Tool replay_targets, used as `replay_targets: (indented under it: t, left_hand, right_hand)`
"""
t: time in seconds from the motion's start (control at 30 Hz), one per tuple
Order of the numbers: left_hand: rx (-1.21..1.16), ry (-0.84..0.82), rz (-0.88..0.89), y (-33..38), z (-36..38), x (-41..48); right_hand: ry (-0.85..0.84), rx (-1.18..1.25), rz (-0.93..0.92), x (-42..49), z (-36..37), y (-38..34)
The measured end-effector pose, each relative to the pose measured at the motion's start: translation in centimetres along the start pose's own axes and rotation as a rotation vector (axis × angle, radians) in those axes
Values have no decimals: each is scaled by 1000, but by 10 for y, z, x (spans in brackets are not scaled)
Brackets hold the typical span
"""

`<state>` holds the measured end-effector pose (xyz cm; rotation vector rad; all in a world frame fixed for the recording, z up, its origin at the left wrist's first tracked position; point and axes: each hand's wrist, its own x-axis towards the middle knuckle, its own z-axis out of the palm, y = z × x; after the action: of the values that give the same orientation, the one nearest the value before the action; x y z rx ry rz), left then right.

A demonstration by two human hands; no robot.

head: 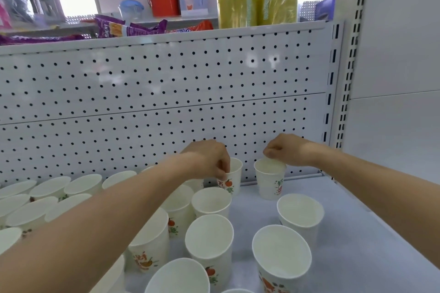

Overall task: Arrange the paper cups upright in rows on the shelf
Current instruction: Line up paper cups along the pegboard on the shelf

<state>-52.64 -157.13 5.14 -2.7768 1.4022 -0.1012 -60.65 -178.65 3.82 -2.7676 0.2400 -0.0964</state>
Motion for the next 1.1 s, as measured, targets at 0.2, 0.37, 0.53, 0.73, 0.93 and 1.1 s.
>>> replay_targets:
  t: [0.2,0.37,0.53,0.73,0.93,1.1]
  left_hand:
    - [-53,100,-38,3,4,4]
    - [-200,90,-179,-1,-1,5]
    - [-267,16,-173,8,4,17]
    - [-236,80,-204,20,11,32]
    - [-200,82,-166,26,16,34]
    - [-89,68,-181,24,12,29]
  right_hand:
    - [-164,109,-53,-23,-5,-1]
    - [-170,71,-70,-22,-1,-3]
    - [-46,1,29,-14,2,-2]
    - [70,-25,101,-7,10,-1]
    - [112,-66,132,-9,10,-5]
    - [98,-99,144,-12,7,-4]
